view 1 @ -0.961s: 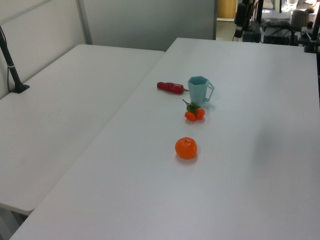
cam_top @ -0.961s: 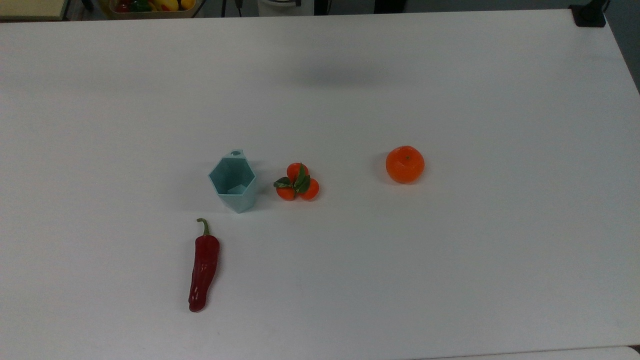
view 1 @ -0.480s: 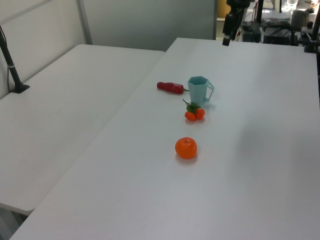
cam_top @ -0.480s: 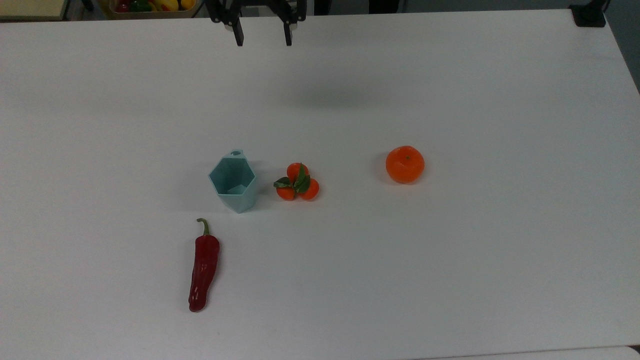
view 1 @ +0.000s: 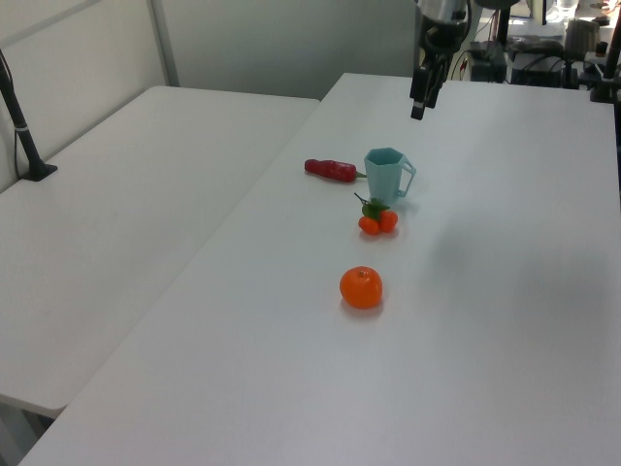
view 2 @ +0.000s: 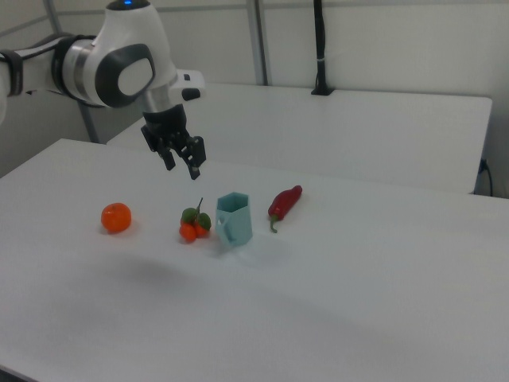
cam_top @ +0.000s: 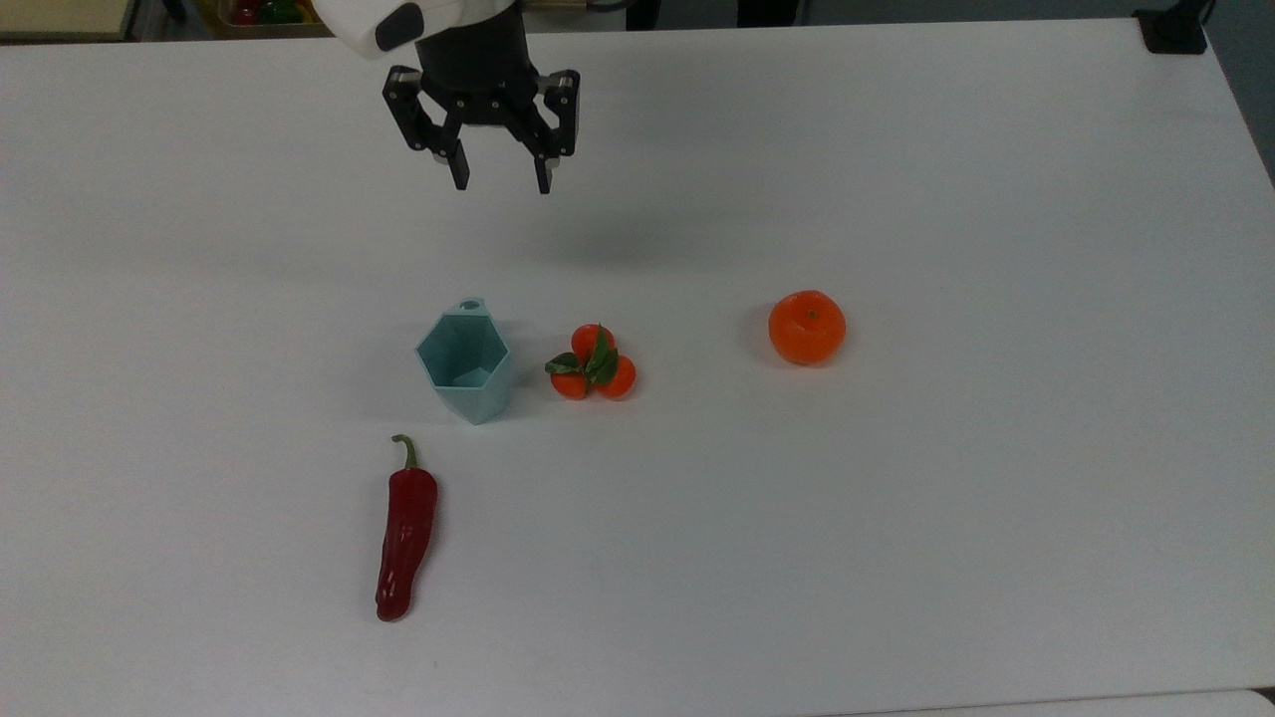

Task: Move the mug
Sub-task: 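Lower the open gripper down onto the teal hexagonal mug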

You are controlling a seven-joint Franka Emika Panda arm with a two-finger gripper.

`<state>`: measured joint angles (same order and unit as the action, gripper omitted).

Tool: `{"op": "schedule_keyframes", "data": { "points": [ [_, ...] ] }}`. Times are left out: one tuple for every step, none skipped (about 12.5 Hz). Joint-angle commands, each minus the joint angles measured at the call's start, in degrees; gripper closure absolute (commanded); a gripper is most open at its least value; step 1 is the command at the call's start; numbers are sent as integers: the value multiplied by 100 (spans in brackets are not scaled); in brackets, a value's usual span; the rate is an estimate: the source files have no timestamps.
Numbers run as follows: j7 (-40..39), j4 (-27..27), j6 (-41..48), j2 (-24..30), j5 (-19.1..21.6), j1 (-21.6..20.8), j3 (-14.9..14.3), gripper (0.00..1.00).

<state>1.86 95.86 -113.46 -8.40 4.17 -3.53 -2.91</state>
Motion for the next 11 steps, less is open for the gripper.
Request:
{"op": "schedule_keyframes", "data": {
  "points": [
    [-63,187,-343,-153,-74,36,-148,30],
    [-72,257,-474,-214,-74,36,-175,30],
    [-72,344,-562,-241,-91,36,-184,30],
    [-80,441,-763,-302,-144,36,-184,30],
    [-81,459,-844,-390,-196,45,-184,30],
    [-81,477,-879,-460,-223,45,-184,30],
    [-89,486,-949,-539,-267,97,-184,30],
    [-89,495,-985,-610,-276,124,-184,30],
    [-141,495,-985,-637,-302,168,-184,30],
    [-238,521,-994,-706,-311,177,-184,30],
    [-256,539,-1098,-733,-320,177,-184,31]
  ]
}}
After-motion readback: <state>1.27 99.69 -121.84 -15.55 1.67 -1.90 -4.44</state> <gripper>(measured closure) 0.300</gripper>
